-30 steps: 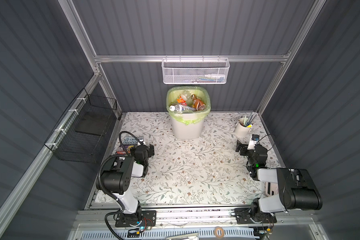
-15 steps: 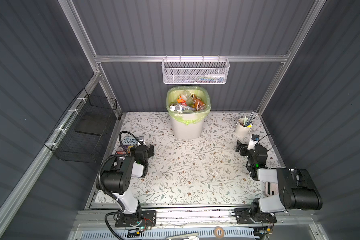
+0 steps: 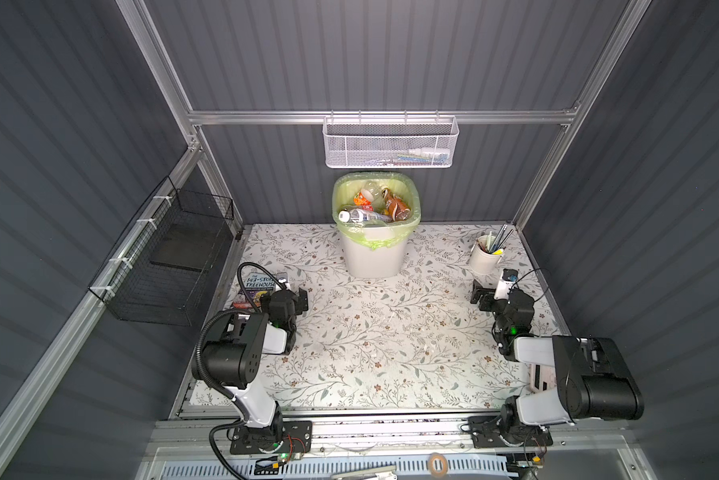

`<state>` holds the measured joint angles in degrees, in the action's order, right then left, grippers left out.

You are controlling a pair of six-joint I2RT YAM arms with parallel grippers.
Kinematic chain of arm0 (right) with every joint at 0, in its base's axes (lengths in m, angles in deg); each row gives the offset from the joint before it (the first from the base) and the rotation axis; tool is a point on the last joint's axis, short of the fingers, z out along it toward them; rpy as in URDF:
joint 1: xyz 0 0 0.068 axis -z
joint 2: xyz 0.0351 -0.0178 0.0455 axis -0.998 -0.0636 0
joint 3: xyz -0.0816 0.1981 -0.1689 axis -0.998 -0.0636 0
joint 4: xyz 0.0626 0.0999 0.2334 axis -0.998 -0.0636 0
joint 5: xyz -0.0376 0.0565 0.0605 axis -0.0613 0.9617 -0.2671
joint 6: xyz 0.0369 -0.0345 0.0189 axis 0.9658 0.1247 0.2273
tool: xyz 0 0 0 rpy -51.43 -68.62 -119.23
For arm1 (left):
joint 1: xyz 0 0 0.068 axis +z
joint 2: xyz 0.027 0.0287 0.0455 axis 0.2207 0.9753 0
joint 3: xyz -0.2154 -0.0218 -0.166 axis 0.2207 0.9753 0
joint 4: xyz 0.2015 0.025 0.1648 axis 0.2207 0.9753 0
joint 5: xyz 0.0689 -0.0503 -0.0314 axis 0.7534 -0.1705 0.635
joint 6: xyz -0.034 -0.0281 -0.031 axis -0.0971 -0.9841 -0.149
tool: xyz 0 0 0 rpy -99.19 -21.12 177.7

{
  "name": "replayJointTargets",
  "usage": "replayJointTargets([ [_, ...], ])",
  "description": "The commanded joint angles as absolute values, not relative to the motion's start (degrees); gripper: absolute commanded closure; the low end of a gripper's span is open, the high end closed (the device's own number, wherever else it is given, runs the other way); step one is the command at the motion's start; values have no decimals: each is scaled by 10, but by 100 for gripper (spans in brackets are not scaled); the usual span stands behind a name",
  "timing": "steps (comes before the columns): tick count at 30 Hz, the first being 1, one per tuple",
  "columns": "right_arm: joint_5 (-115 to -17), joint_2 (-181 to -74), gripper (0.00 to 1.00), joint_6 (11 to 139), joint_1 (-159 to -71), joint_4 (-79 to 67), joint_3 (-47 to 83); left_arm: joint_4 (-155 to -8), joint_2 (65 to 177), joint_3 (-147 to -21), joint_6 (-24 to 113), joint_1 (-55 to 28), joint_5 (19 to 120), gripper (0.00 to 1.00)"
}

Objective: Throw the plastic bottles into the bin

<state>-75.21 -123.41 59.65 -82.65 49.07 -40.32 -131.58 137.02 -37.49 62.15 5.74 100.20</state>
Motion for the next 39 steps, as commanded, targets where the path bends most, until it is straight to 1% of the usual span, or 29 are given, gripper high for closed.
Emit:
replayJointTargets([
  [1, -748, -1235, 1, 601, -825, 493, -401, -1323, 1374, -379, 614, 62, 997, 0],
  [15, -746, -1235, 1, 600, -826, 493, -401, -1323, 1374, -379, 613, 62, 997, 0],
  [20, -668, -1234, 1, 571, -826, 543, -429, -1323, 1374, -379, 613, 62, 997, 0],
  [23, -654, -1234, 1, 566, -826, 551, -433, -1323, 1373, -379, 613, 62, 996, 0],
  [25, -655, -1234, 1, 566, -825, 550, -432, -1323, 1374, -379, 614, 62, 997, 0],
  [32, -729, -1236, 1, 599, -822, 487, -398, -1325, 1374, -377, 613, 62, 999, 0],
  [39, -718, -1237, 1, 605, -813, 487, -396, -1320, 1374, -379, 612, 62, 1000, 0],
])
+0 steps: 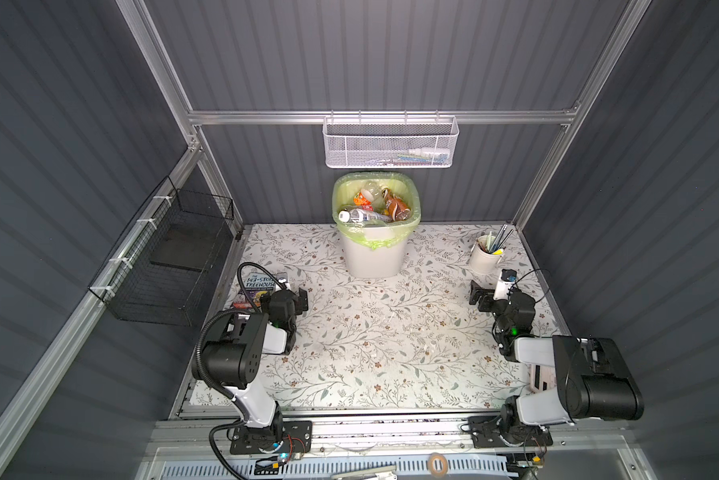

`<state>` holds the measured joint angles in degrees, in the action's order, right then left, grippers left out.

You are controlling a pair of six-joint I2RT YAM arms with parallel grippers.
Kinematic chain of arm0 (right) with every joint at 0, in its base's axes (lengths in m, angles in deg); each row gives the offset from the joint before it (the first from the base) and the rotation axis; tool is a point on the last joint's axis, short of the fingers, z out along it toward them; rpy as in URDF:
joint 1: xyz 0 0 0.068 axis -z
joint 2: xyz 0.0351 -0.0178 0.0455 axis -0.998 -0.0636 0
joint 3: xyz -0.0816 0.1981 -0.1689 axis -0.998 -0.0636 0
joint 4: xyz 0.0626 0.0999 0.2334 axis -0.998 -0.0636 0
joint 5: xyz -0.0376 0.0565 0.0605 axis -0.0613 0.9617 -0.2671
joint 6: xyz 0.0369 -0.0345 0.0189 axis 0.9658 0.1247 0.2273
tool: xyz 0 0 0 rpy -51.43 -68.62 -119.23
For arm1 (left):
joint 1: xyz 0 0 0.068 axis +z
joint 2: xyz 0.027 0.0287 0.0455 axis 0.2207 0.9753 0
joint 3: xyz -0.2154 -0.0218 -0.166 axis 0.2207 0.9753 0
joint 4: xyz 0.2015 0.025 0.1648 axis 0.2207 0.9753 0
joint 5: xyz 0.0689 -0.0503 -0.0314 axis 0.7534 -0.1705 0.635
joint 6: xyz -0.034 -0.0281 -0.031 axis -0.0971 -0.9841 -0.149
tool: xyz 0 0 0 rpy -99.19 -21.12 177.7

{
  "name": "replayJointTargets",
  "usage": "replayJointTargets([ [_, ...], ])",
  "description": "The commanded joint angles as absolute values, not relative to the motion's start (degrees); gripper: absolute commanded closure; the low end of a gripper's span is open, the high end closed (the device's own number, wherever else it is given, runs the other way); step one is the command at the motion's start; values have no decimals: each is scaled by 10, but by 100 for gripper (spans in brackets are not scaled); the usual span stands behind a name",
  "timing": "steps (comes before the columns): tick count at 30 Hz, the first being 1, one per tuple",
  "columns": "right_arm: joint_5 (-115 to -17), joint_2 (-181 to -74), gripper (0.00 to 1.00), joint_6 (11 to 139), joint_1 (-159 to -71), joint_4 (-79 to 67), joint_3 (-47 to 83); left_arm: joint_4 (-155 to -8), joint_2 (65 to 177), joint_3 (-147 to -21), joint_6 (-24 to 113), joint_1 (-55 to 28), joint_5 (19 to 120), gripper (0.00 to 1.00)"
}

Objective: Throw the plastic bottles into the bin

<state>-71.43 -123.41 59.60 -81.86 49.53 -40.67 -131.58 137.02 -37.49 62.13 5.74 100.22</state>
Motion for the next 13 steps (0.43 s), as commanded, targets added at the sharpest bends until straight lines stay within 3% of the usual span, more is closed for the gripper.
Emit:
replayJointTargets([
  [1, -717, -1237, 1, 606, -813, 487, -397, -1320, 1374, -379, 612, 62, 1000, 0],
  [13, -716, -1236, 1, 606, -813, 487, -398, -1323, 1374, -379, 613, 62, 1002, 0],
])
